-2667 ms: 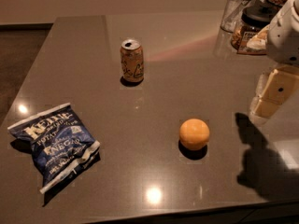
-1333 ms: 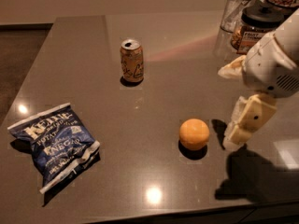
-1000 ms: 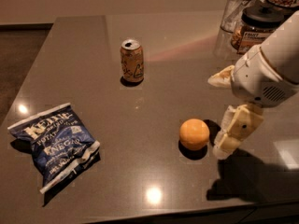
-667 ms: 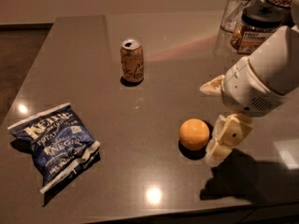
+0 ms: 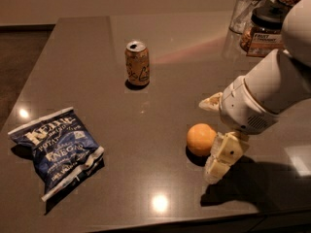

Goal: Pick orange

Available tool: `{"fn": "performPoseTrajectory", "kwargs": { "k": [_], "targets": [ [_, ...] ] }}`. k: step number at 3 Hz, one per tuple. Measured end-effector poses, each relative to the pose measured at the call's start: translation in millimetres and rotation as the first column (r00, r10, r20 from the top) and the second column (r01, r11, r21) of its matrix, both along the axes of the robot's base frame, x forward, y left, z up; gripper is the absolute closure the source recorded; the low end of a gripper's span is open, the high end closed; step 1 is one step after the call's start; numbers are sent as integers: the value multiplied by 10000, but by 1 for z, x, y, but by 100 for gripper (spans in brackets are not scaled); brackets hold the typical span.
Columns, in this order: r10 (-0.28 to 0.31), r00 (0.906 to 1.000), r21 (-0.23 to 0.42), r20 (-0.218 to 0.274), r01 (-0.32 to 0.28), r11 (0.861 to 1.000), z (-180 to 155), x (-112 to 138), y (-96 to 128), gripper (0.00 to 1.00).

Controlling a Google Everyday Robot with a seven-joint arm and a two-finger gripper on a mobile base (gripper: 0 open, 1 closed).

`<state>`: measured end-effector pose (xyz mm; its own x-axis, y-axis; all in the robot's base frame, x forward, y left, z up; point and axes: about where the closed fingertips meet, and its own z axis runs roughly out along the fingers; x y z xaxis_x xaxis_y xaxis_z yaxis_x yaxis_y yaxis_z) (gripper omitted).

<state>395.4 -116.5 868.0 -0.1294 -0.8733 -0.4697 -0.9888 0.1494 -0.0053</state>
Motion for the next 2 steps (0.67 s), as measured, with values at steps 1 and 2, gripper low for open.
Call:
{"fn": "performPoseTrajectory", "kwargs": {
  "k": [1, 2],
  "targets": [
    [144, 9995, 87, -296, -141, 9999, -11, -2, 6, 15],
    [201, 9986, 142, -485, -194, 9997, -14, -2, 8, 38]
  ]
}}
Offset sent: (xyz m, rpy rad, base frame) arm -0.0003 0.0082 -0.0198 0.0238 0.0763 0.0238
